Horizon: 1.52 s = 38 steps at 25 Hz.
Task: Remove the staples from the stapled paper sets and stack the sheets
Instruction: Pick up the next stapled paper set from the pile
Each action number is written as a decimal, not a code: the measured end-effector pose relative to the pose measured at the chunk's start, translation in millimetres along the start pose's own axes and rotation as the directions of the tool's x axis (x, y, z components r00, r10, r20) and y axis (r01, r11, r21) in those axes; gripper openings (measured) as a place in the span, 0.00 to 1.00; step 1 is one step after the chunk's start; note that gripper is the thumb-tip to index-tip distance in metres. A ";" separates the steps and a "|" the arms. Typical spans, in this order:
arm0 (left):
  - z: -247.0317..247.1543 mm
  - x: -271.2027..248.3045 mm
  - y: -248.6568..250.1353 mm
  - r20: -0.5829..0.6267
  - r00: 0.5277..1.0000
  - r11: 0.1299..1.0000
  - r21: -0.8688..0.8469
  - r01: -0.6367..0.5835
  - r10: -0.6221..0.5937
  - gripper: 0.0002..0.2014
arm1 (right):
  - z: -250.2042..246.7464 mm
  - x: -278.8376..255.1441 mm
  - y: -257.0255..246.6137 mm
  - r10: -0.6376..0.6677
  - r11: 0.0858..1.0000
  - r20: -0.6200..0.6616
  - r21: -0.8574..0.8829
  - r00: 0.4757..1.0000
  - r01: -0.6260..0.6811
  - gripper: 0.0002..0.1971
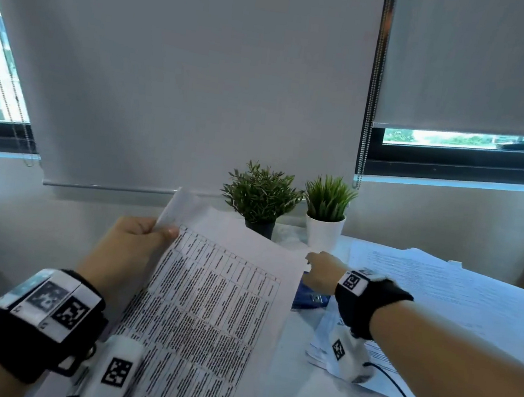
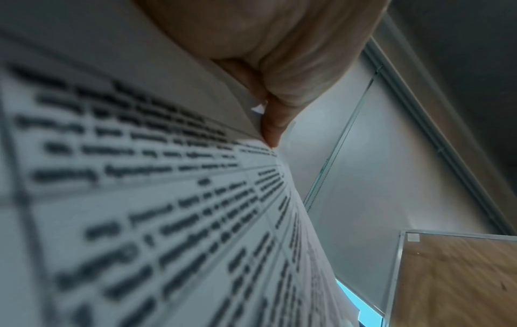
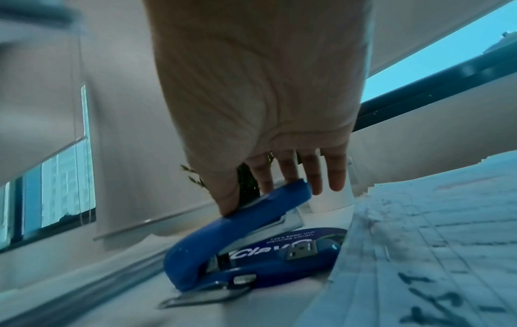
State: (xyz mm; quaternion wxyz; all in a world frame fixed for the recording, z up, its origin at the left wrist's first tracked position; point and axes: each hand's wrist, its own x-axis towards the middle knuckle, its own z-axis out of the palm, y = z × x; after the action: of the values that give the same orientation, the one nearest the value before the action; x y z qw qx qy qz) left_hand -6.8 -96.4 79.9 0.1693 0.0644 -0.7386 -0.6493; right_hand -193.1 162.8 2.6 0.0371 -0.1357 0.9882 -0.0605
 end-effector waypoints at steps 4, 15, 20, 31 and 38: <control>-11.2 2.4 -9.5 -0.031 0.999 0.999 -0.035 0.039 -0.040 0.14 | 18.5 21.5 -10.2 -0.128 0.989 0.134 -0.056 0.983 0.136 0.14; -18.1 -3.3 -22.8 0.013 0.995 0.988 -0.119 0.100 -0.100 0.18 | -58.8 -15.4 -28.5 0.336 0.298 -0.377 0.912 0.863 0.282 0.07; -4.8 -2.8 -25.7 -0.002 0.997 0.992 -0.100 0.079 -0.079 0.18 | -120.3 -55.6 -76.7 0.585 -0.108 -0.545 0.682 0.601 0.723 0.11; 23.1 -12.2 -16.1 -0.012 0.978 0.967 0.153 -0.204 0.209 0.26 | -81.5 -110.6 -175.7 0.455 -0.098 -0.709 0.561 0.539 0.822 0.08; 28.2 -19.0 -7.1 0.034 0.928 0.895 0.253 -0.367 0.371 0.22 | -83.7 -103.3 -182.2 0.390 -0.131 -0.697 0.605 0.602 0.785 0.21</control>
State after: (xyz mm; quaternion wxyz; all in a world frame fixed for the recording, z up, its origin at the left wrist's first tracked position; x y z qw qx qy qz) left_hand 0.7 -65.0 67.0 0.2852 -0.0508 -0.8134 -0.5044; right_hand -53.3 25.9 114.9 -0.2924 -0.2066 0.4600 -0.8125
